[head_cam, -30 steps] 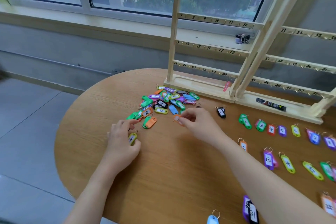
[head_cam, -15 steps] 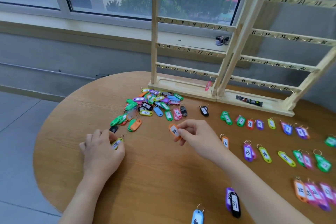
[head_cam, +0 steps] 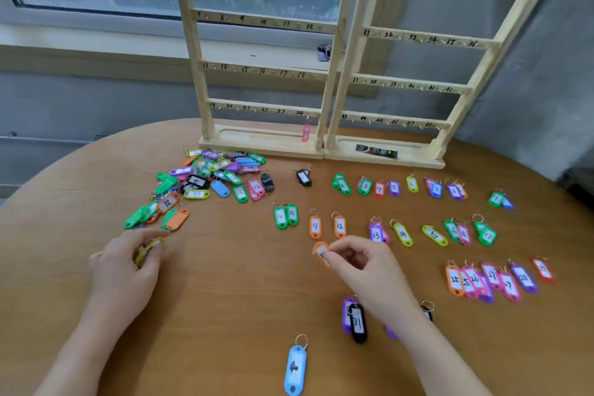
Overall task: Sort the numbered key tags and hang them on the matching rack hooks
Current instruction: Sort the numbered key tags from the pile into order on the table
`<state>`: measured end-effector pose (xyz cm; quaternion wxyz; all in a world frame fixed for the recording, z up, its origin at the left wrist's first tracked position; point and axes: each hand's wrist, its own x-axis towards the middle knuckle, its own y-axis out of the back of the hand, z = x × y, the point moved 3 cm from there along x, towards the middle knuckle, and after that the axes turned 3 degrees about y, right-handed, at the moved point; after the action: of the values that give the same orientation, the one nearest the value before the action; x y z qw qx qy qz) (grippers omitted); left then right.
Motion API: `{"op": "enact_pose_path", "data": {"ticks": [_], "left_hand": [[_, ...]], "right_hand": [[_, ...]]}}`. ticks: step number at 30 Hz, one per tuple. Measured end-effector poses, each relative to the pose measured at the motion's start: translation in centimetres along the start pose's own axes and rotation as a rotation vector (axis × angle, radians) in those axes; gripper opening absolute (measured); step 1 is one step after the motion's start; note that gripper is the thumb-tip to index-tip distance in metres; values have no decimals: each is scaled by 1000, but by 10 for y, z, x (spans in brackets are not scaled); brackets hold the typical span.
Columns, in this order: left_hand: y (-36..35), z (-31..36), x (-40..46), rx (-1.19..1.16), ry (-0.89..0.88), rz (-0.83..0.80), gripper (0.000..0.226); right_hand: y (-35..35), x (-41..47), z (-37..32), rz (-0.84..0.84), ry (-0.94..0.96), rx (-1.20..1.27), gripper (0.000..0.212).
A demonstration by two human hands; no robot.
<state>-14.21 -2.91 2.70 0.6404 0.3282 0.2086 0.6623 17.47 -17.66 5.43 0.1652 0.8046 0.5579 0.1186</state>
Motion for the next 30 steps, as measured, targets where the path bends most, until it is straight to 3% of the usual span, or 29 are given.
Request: {"op": "enact_pose_path", "data": {"ticks": [4, 9, 15, 30], "left_hand": [[-21, 20, -7, -377, 103, -123, 27], [-52, 77, -24, -531, 66, -256, 13], [-85, 121, -30, -513, 3, -417, 11], [-160, 201, -22, -377, -196, -600, 11]], "right_hand": [[23, -9, 5, 77, -25, 17, 14], [42, -18, 12, 130, -41, 33, 16], [53, -27, 20, 175, -43, 57, 21], [100, -52, 65, 412, -52, 10, 21]]}}
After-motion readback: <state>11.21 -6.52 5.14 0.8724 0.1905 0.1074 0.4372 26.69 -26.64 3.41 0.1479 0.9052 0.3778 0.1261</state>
